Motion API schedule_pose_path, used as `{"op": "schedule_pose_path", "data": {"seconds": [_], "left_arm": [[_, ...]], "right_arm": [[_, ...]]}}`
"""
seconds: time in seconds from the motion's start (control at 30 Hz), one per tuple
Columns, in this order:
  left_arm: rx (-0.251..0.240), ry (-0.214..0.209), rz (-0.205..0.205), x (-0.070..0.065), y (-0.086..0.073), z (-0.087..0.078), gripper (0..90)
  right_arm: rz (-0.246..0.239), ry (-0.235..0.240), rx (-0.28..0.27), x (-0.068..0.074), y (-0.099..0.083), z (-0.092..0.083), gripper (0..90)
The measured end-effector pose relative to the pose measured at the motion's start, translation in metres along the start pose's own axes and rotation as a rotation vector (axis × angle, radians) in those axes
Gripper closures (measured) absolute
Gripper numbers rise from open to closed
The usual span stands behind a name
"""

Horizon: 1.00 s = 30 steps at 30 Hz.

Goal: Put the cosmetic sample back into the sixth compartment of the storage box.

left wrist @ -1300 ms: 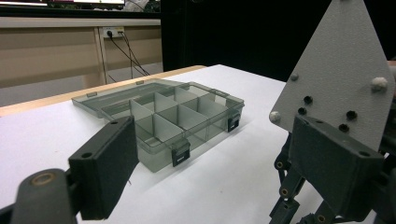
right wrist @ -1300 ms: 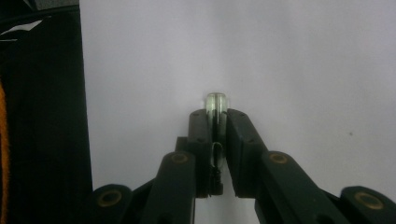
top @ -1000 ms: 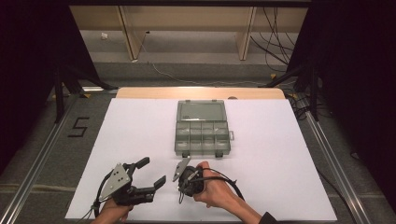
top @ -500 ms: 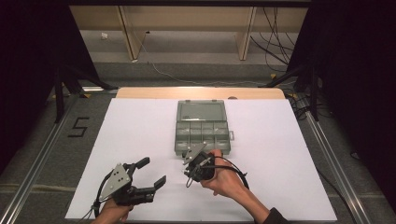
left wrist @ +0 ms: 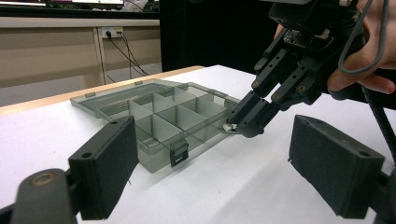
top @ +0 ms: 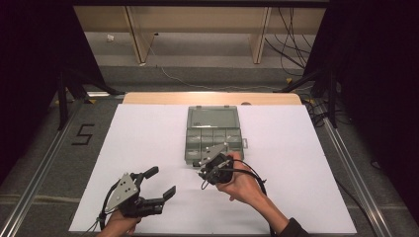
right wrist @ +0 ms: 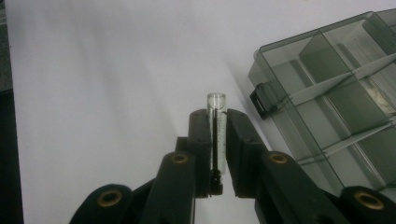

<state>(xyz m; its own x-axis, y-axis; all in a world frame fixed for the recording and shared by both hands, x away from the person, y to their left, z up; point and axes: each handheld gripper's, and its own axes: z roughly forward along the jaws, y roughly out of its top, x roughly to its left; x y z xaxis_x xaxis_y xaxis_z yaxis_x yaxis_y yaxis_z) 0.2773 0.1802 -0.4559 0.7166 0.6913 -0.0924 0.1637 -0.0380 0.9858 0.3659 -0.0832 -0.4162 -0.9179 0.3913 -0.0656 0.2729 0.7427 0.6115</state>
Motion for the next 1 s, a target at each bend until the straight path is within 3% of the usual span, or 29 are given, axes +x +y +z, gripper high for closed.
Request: {"op": "schedule_pose_path", "data": {"seconds": [0.5, 0.67, 1.0], "left_arm": [[0.000, 0.001, 0.000, 0.000, 0.000, 0.000, 15.1], [-0.001, -0.002, 0.000, -0.001, 0.000, 0.000, 15.0], [-0.001, -0.002, 0.001, -0.001, 0.000, 0.000, 15.0]], "right_arm": [[0.034, -0.047, -0.036, -0.013, 0.001, 0.001, 80.9], [0.083, -0.075, -0.062, -0.025, 0.005, 0.004, 80.9], [0.117, -0.088, -0.099, -0.038, 0.010, 0.010, 80.9]]}}
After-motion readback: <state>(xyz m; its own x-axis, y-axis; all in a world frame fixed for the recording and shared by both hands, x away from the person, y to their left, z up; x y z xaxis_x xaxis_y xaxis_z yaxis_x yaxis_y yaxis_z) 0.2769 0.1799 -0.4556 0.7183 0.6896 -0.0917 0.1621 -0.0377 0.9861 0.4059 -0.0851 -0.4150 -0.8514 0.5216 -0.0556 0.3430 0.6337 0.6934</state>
